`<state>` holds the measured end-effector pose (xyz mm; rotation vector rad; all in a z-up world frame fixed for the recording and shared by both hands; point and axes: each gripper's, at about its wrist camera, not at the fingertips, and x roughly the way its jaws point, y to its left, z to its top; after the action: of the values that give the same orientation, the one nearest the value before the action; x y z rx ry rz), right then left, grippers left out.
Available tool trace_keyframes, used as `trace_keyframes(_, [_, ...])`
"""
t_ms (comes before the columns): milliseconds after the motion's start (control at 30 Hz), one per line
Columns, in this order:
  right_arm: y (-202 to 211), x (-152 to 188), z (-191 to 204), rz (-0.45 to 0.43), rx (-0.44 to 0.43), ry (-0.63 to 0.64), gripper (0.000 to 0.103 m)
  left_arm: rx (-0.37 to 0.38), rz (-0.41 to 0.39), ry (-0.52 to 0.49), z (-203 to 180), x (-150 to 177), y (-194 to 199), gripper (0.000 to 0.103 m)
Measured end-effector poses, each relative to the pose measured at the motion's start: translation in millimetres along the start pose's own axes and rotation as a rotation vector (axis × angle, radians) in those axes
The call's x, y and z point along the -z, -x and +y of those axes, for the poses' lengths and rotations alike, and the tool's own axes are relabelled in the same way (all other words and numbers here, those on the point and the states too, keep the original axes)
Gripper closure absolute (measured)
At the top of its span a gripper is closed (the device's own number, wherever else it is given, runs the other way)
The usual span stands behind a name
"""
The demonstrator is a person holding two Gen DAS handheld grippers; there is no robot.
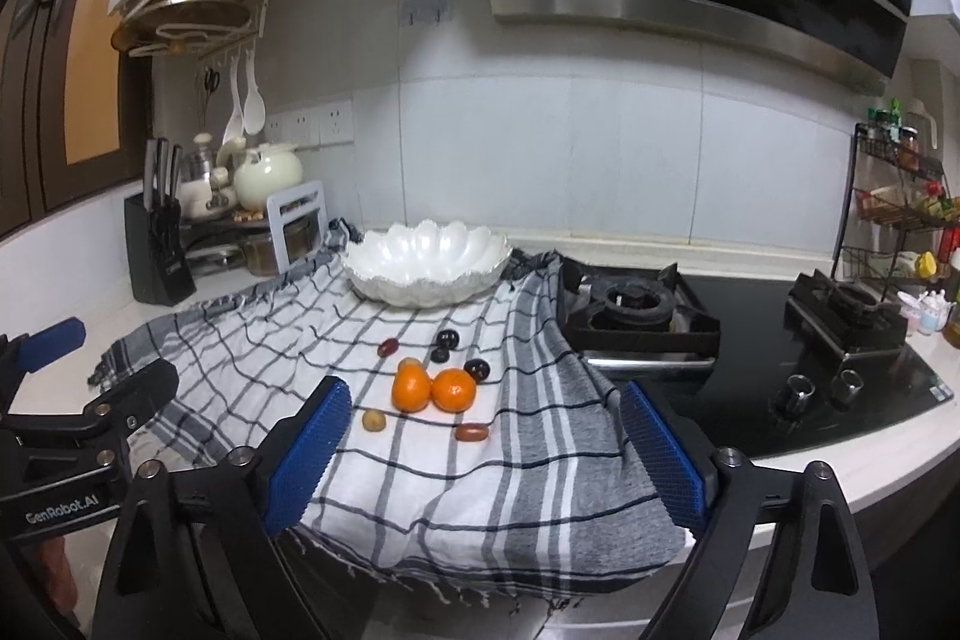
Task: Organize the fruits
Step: 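Grasp the red date with the right gripper while the left gripper grasps a brown nut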
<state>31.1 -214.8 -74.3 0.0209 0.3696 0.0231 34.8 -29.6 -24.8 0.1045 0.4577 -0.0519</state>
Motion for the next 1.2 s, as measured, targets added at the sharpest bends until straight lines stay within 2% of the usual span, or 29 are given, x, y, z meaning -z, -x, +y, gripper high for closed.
trace_keyframes(67, [-9,0,1,0.021,-0.002,-0.001,0.015,0.020,0.010,-0.007,0,-1,-10,0.010])
trace_keyframes(300, [-45,0,6,0.068,0.007,0.012,0.026,0.072,0.028,-0.061,-3,-5,-44,0.019])
trace_keyframes(567, [-92,6,16,0.133,-0.004,0.037,0.036,0.134,0.051,-0.150,-13,-3,-88,0.034])
trace_keyframes(800, [-134,17,19,0.216,-0.012,0.029,0.048,0.218,0.125,-0.182,-19,4,-127,0.042])
trace_keyframes(933, [-153,25,21,0.256,-0.019,0.026,0.053,0.260,0.188,-0.186,-24,11,-150,0.053])
trace_keyframes(1200, [-181,38,17,0.325,-0.015,0.018,0.055,0.323,0.262,-0.183,-35,23,-181,0.060])
